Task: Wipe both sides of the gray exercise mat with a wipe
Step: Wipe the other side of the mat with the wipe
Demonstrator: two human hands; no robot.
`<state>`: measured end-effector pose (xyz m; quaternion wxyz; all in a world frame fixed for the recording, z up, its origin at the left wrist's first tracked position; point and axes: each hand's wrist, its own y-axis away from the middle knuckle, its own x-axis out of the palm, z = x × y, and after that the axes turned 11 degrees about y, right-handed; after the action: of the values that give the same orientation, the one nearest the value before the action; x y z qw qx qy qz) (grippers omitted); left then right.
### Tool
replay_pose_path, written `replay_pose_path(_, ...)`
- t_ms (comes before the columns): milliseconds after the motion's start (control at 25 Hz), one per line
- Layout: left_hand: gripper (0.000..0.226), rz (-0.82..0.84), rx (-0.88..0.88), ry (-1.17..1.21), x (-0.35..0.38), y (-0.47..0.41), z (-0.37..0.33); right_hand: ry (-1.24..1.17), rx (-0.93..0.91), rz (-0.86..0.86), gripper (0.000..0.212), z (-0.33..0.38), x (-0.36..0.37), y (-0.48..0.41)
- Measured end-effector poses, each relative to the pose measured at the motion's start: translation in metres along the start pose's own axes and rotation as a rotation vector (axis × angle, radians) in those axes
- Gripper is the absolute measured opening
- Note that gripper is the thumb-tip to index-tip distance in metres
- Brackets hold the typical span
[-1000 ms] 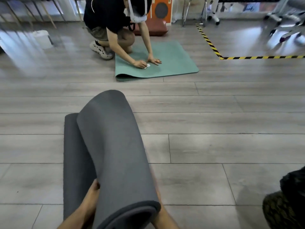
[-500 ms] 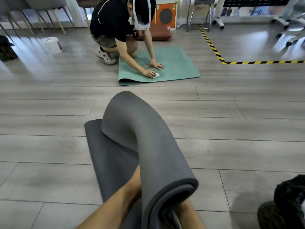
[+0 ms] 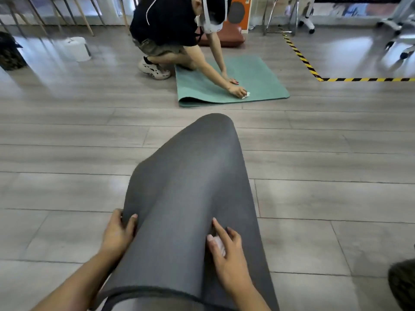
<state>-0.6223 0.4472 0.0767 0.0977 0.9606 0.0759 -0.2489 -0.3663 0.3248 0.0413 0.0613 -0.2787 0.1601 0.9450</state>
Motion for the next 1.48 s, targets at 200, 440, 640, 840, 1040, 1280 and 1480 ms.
replay_pose_path(200,0.019,-0.134,0.001,-0.369,-0.145,-0.067,0.097,0.279,0.133,0.22,0.045,0.003,0.121,-0.002)
replay_pose_path(440,0.032,-0.307,-0.268,-0.488,-0.243,-0.121,0.217,0.439,0.05,-0.092,0.033,0.021,0.138,-0.014)
replay_pose_path(640,0.068,-0.109,-0.198,-0.696,-0.193,-0.088,0.227,0.449,0.671,-0.296,0.033,-0.052,0.056,-0.028)
replay_pose_path(840,0.066,0.597,0.115,-0.491,-0.027,0.028,0.198,-0.107,0.836,0.188,0.049,-0.074,0.066,-0.004)
replay_pose_path(1040,0.07,0.712,-0.204,-0.585,0.035,0.07,0.202,-0.371,0.768,0.381,0.068,-0.092,0.098,-0.012)
replay_pose_path(1280,0.07,0.734,-0.249,-0.662,0.064,0.061,0.21,-0.427,0.623,0.282,0.028,-0.065,0.102,-0.024)
replay_pose_path(1480,0.079,0.606,-0.317,-0.724,0.092,0.077,0.196,0.646,0.269,-0.527,0.034,-0.047,0.007,-0.012)
